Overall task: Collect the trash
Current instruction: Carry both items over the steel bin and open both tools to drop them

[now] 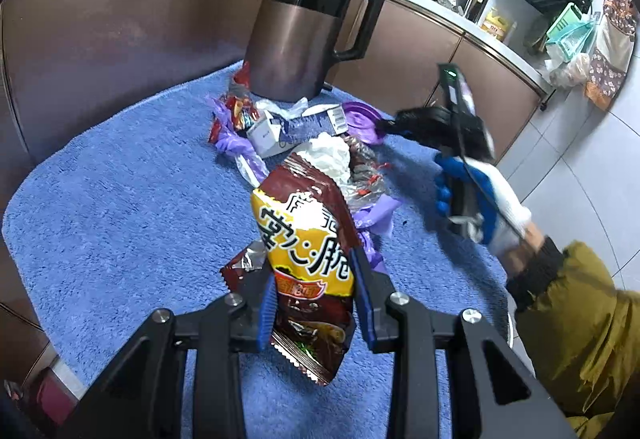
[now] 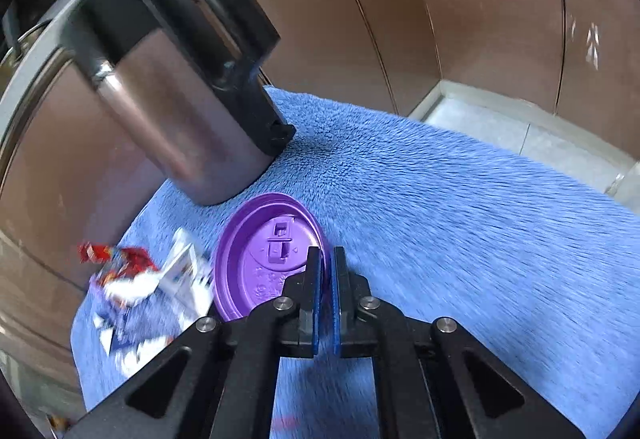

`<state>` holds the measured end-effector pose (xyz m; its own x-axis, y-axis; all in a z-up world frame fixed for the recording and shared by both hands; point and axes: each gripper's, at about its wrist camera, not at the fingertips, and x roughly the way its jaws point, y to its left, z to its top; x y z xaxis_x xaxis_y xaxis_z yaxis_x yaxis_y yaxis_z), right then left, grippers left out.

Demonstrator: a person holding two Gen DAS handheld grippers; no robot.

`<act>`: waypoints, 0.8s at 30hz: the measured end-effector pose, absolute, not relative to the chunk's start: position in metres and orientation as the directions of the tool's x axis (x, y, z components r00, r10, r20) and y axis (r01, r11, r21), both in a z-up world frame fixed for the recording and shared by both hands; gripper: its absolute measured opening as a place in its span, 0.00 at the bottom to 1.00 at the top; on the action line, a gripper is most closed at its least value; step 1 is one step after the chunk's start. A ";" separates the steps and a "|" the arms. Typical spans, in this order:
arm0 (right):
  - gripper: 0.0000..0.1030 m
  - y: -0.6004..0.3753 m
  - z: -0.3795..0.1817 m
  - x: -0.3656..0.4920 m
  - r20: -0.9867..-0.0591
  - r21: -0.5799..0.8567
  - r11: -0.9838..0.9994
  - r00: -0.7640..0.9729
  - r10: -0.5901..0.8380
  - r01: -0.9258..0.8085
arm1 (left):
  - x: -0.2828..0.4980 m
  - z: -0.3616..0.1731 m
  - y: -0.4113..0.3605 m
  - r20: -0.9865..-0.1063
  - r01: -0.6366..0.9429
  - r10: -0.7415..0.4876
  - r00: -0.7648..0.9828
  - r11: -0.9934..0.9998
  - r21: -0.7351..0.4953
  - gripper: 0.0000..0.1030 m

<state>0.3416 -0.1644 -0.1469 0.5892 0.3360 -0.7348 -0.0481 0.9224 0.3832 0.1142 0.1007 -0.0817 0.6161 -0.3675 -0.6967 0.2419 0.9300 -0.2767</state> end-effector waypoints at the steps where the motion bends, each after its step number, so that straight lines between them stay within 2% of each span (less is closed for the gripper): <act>1: 0.04 -0.167 -0.141 0.332 -0.732 0.371 0.927 0.597 0.329 -0.056 | 0.113 -0.078 0.100 -0.694 0.243 -0.365 0.621 0.931 -0.273 0.31; 14: 0.05 -0.236 -0.040 0.135 -0.621 0.266 0.962 0.751 0.224 -0.067 | 0.082 -0.039 0.067 -0.653 0.324 -0.395 0.646 0.917 -0.234 0.31; 20: 0.04 -0.291 -0.024 0.038 -0.601 0.193 0.977 0.798 0.045 0.091 | 0.076 -0.033 0.008 -0.666 0.439 -0.456 0.590 0.874 -0.210 0.31; 24: 0.04 -0.327 -0.042 -0.013 -0.630 0.145 0.957 0.770 -0.107 0.252 | 0.077 -0.035 -0.050 -0.682 0.537 -0.518 0.516 0.816 -0.212 0.31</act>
<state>-0.0130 -0.3272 -0.0423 0.7696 -0.1072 -0.6295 0.2516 0.9570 0.1446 0.0771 -0.0495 -0.0353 0.5162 -0.5175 -0.6825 0.5375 0.8161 -0.2123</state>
